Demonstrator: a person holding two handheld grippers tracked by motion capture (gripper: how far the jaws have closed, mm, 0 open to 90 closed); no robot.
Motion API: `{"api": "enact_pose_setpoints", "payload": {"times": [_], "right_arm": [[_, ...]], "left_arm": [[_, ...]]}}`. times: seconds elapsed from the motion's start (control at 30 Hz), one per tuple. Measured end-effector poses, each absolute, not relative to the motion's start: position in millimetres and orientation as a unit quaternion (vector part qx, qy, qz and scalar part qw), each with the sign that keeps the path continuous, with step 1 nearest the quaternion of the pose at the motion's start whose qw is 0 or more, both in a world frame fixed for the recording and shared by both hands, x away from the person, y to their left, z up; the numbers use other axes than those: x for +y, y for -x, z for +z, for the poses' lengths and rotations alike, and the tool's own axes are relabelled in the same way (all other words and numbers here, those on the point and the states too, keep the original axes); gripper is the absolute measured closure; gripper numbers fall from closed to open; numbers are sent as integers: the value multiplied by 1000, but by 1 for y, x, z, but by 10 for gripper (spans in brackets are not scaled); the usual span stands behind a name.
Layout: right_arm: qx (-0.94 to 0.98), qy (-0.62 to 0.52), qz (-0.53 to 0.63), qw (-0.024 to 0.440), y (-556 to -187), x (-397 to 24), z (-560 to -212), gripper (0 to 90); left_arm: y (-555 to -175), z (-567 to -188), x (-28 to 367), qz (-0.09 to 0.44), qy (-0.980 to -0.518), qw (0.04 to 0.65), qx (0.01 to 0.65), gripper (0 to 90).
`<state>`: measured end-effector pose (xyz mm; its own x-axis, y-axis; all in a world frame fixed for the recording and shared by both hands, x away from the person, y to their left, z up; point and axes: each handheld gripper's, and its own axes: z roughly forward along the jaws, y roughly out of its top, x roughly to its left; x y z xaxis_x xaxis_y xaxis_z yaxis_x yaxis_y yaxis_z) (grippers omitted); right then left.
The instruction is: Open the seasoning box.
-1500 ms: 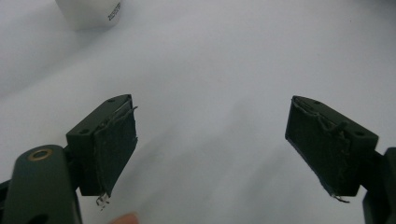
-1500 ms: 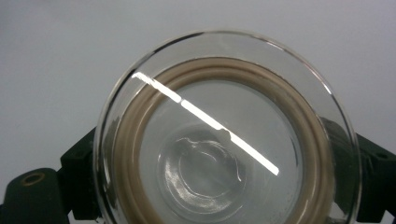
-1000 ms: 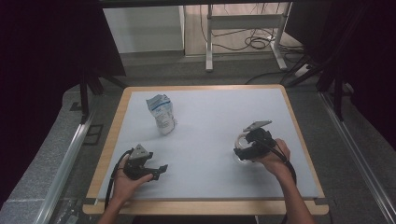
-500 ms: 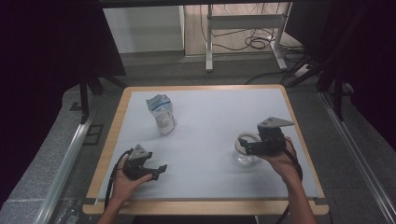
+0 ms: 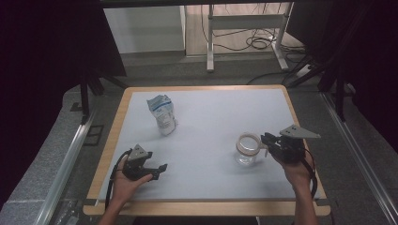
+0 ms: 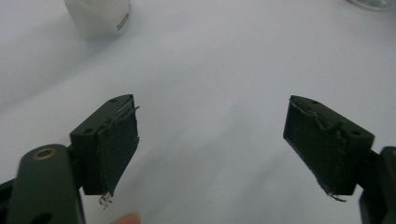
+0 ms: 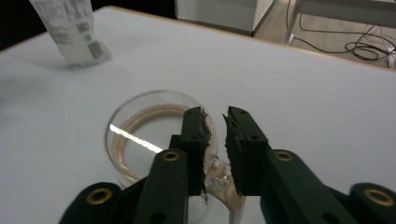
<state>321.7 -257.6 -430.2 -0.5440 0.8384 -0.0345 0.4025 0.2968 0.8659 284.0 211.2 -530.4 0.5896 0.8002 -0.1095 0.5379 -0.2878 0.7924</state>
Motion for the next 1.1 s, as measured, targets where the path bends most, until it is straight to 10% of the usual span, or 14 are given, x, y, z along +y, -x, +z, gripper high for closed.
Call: {"api": "enact_pose_setpoints", "payload": {"times": [1.1], "right_arm": [[758,-417,423,271,-319,-264,-445,900]], "left_arm": [[-295,-506,152,162,-777,468,389,427]]}}
